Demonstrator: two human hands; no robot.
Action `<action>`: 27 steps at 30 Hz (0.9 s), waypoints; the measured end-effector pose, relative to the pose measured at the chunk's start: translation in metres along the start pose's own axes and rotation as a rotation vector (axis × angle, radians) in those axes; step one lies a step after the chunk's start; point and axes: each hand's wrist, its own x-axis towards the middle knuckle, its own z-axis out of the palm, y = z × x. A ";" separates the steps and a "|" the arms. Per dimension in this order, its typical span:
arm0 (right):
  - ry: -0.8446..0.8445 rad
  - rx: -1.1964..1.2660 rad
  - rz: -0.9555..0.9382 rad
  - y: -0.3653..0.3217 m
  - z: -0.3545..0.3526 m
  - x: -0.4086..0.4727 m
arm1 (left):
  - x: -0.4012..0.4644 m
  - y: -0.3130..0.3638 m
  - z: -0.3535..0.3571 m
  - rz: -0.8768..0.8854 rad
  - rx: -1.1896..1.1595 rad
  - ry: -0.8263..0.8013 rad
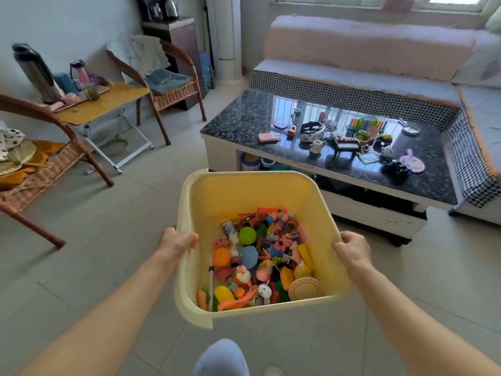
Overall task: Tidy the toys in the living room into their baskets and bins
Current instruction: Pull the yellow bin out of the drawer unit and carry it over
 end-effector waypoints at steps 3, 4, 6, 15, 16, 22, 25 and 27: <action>-0.011 -0.020 -0.028 -0.037 0.012 0.046 | 0.043 0.030 0.007 -0.009 -0.024 0.021; -0.018 -0.022 -0.031 -0.047 0.017 0.059 | 0.057 0.040 0.010 -0.012 -0.029 0.023; -0.023 -0.019 -0.019 -0.067 0.034 0.097 | 0.098 0.065 0.019 -0.015 -0.023 0.013; -0.027 0.010 0.101 -0.154 0.096 0.229 | 0.251 0.185 0.049 0.014 0.023 -0.026; -0.025 0.019 0.105 -0.167 0.102 0.247 | 0.271 0.203 0.052 0.020 0.030 -0.028; -0.047 0.058 0.120 -0.221 0.124 0.345 | 0.349 0.284 0.084 0.069 0.036 0.010; -0.082 0.051 0.094 -0.245 0.127 0.407 | 0.376 0.310 0.103 0.058 -0.015 0.006; -0.153 0.044 0.043 -0.265 0.122 0.449 | 0.391 0.325 0.118 0.042 -0.080 0.016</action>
